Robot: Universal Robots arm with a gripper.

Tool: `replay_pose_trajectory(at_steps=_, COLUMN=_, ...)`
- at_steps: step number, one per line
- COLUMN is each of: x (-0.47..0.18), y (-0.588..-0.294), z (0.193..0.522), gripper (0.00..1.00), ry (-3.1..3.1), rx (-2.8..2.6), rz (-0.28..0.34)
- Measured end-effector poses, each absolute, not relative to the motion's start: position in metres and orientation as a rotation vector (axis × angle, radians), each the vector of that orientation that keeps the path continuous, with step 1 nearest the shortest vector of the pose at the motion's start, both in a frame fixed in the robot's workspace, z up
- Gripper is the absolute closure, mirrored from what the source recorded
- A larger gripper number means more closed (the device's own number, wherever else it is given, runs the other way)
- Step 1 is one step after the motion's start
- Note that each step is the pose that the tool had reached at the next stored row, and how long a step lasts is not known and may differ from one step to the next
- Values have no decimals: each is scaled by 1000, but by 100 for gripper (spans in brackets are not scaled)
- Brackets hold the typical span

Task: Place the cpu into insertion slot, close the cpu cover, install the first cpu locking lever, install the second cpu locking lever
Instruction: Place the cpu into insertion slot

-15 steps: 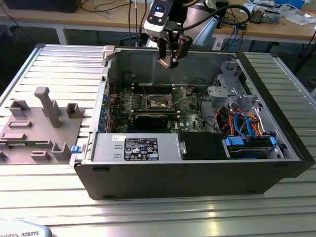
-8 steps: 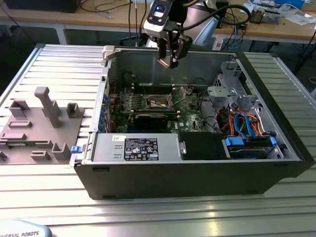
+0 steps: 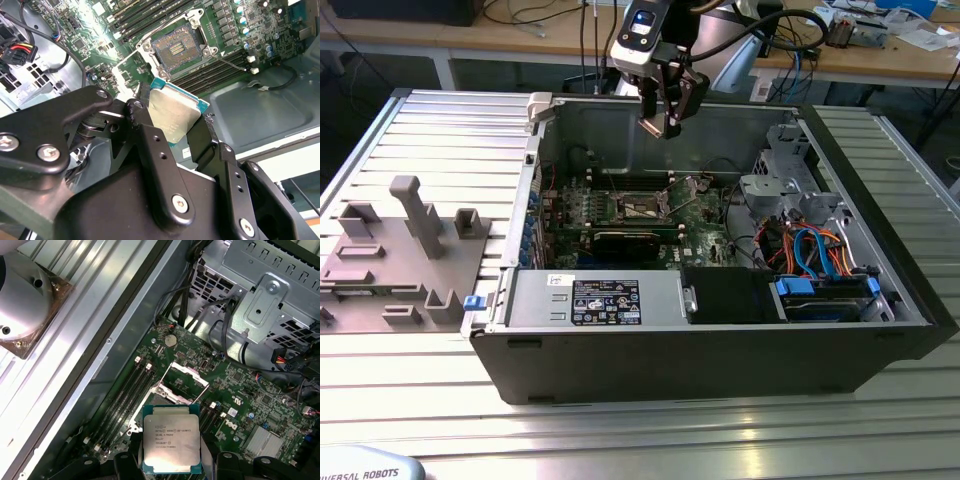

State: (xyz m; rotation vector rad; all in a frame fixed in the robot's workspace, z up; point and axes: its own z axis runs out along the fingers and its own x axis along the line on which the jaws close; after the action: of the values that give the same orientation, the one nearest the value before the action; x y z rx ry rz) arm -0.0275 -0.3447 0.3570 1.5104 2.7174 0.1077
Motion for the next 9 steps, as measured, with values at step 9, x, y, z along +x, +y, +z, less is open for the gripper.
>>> replay_pose_trajectory(at_steps=9, x=-27, y=-345, z=357, gripper=46, ry=2713, rx=1517, rz=108)
